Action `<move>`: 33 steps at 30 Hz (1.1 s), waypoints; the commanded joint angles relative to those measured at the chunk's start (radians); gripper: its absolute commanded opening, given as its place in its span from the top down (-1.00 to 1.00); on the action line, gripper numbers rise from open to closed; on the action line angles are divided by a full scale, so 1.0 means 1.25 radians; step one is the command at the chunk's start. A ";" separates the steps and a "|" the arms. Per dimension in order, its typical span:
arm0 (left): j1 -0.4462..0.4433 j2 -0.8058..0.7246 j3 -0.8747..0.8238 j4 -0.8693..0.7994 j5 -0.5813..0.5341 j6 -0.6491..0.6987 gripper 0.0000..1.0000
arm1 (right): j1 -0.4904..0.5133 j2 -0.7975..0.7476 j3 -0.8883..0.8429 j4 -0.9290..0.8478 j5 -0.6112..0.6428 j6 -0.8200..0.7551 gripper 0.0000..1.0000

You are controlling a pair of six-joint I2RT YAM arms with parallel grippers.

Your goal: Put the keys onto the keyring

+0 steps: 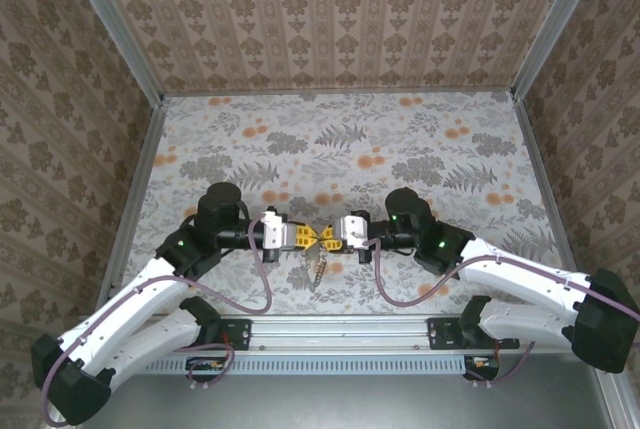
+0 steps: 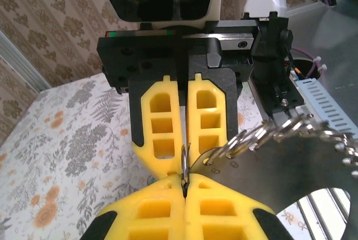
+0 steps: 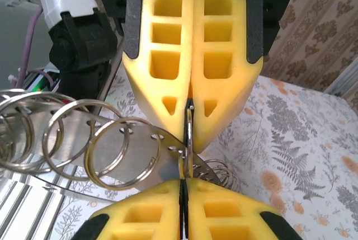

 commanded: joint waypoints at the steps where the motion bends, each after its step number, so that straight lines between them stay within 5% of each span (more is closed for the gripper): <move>1: 0.007 -0.009 0.001 0.054 0.045 -0.014 1.00 | 0.001 -0.022 -0.014 0.055 -0.022 0.026 0.67; 12: 0.008 -0.004 0.010 0.018 0.040 0.017 1.00 | -0.016 -0.089 -0.051 0.078 -0.012 0.025 0.70; 18: 0.007 0.005 0.010 0.040 0.044 0.011 1.00 | -0.015 -0.080 -0.035 0.047 -0.038 0.016 0.52; 33: 0.006 0.021 0.015 0.061 0.056 0.000 1.00 | -0.015 -0.053 -0.029 0.084 -0.048 0.033 0.70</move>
